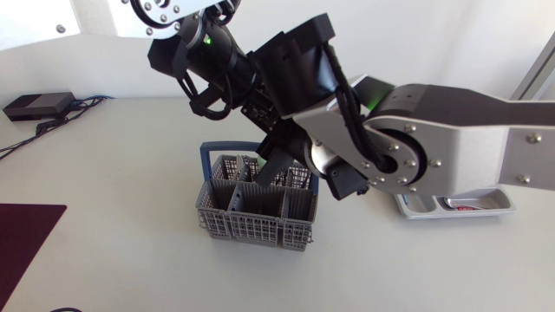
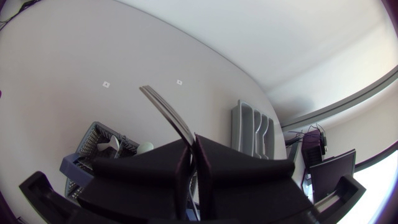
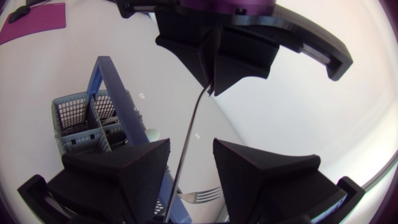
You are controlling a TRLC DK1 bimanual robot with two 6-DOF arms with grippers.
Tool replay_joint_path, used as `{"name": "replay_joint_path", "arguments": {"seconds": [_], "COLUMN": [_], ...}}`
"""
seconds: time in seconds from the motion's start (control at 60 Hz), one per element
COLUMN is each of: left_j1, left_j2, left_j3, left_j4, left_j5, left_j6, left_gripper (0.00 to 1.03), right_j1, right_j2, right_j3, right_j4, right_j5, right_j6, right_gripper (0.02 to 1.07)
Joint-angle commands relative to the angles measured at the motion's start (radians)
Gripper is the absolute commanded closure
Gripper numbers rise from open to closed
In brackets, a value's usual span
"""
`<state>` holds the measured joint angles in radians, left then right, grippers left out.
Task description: Sort the cutlery from the basket into the organizer compartments.
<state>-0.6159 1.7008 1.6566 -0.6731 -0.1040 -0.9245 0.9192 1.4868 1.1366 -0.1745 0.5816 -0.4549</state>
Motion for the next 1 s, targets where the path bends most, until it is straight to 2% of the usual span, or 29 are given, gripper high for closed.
{"name": "replay_joint_path", "arguments": {"seconds": [0.0,0.117,0.15,0.383,0.4,0.45,0.6,0.983], "left_j1": [0.010,0.018,0.019,0.022,0.022,0.024,0.025,0.028], "left_j2": [0.007,0.002,0.000,-0.012,-0.012,-0.015,-0.015,-0.018], "left_j3": [0.015,0.019,0.019,0.005,0.005,0.000,-0.003,0.034], "left_j4": [-0.006,-0.006,-0.006,0.030,0.030,0.038,0.055,0.081], "left_j5": [0.010,0.036,0.049,0.067,0.067,0.075,0.095,0.115], "left_j6": [-0.034,-0.039,-0.047,-0.043,-0.043,-0.040,-0.031,0.012], "left_gripper": [1.00,1.00,1.00,1.00,0.98,0.85,0.60,0.27], "right_j1": [0.015,0.018,0.018,0.021,0.023,0.024,0.027,0.023], "right_j2": [0.021,0.029,0.033,0.035,0.035,0.035,0.030,0.018], "right_j3": [0.014,0.012,0.011,0.002,0.000,-0.001,-0.001,-0.055], "right_j4": [0.038,0.050,0.050,0.049,0.049,0.049,0.047,0.056], "right_j5": [0.032,0.041,0.041,0.041,0.043,0.044,0.044,0.035], "right_j6": [-0.047,-0.067,-0.070,-0.068,-0.067,-0.067,-0.068,-0.070], "right_gripper": [0.72,0.97,1.02,1.02,1.02,1.02,1.02,1.02]}}
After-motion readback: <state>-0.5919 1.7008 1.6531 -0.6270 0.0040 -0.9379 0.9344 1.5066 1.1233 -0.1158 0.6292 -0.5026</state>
